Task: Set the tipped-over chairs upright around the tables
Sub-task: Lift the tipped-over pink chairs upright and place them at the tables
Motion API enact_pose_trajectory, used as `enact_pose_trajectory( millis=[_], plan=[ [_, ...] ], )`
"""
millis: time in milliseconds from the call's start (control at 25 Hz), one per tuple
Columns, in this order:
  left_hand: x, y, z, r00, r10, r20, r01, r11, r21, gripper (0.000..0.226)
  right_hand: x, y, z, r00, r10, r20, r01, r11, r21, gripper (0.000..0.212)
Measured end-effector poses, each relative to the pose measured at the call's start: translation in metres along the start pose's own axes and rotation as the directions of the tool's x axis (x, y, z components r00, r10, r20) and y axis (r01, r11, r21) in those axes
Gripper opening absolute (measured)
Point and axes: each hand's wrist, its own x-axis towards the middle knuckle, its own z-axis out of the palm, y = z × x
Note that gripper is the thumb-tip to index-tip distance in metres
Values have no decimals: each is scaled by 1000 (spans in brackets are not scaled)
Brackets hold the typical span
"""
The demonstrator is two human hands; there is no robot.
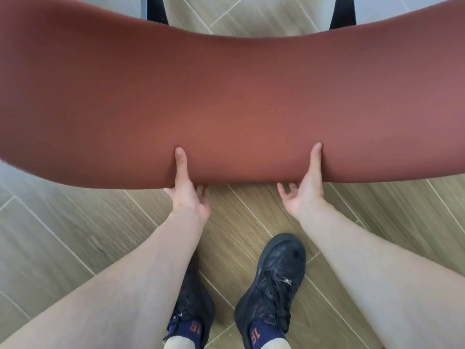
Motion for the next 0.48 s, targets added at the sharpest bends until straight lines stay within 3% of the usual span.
enact_pose_trajectory(
  millis=[80, 240, 480],
  plan=[
    [-1, 6, -4, 1000, -15, 13, 14, 999, 38, 112, 0, -5, -5, 1000, 4, 17, -3, 999, -46, 115],
    [-20, 23, -7, 999, -35, 16, 33, 995, 96, 92, -19, -18, -7, 1000, 12, 2, -12, 995, -104, 112],
    [-99, 67, 1, 1000, 9, 16, -11, 988, 156, 79, -96, -59, -7, 1000, -8, 7, 9, 988, -156, 102]
  ],
)
